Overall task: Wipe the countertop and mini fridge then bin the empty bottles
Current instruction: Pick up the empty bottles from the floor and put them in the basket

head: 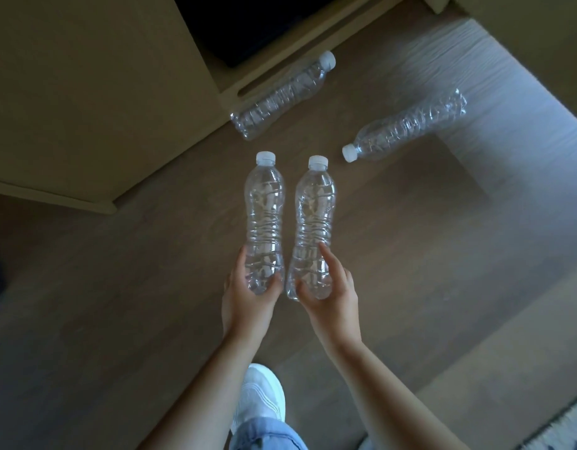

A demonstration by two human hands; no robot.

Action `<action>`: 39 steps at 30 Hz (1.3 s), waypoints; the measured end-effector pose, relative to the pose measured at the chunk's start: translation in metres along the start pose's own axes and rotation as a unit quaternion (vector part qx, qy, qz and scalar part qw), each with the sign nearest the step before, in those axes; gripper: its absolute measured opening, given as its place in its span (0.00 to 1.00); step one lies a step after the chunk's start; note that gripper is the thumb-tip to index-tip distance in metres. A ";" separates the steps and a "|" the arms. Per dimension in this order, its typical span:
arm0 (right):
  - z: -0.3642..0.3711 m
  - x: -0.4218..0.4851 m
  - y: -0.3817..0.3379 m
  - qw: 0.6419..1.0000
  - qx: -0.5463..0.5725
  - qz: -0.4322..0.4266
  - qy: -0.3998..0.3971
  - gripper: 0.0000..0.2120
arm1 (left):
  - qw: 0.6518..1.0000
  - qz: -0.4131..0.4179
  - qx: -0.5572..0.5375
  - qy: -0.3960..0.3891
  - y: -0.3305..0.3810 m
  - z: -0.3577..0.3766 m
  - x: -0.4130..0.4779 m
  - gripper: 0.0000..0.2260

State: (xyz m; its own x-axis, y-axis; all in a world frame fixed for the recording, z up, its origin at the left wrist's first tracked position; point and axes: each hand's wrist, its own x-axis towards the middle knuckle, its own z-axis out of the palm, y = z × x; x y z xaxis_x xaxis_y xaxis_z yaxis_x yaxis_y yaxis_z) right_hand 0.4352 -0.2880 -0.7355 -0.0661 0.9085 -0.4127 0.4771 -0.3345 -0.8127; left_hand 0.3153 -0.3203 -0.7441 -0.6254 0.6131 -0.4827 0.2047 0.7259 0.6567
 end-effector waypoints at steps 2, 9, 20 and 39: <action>-0.017 -0.008 -0.017 1.000 -0.003 -0.007 0.005 0.30 | 1.000 -0.005 -0.021 0.010 0.014 -0.011 -0.016 0.31; -0.093 -0.037 -0.100 0.999 0.020 -0.009 0.043 0.29 | 0.989 -0.054 -0.132 0.047 0.077 -0.070 -0.091 0.27; -0.208 -0.109 -0.246 0.994 0.047 -0.080 0.057 0.31 | 0.970 -0.016 -0.235 0.057 0.225 -0.147 -0.193 0.26; -0.414 -0.247 -0.422 0.979 0.144 -0.081 0.117 0.28 | 0.966 0.088 -0.238 -0.040 0.429 -0.238 -0.382 0.27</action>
State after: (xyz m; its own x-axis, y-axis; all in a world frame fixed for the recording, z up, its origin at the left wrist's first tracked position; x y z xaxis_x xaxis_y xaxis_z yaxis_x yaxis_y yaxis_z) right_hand 0.6131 -0.2677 -0.1203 0.0980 0.9768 -0.1905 0.2079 -0.2073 -0.9559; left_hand 0.4624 -0.3173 -0.1404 -0.5487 0.7500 -0.3693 -0.0780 0.3939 0.9158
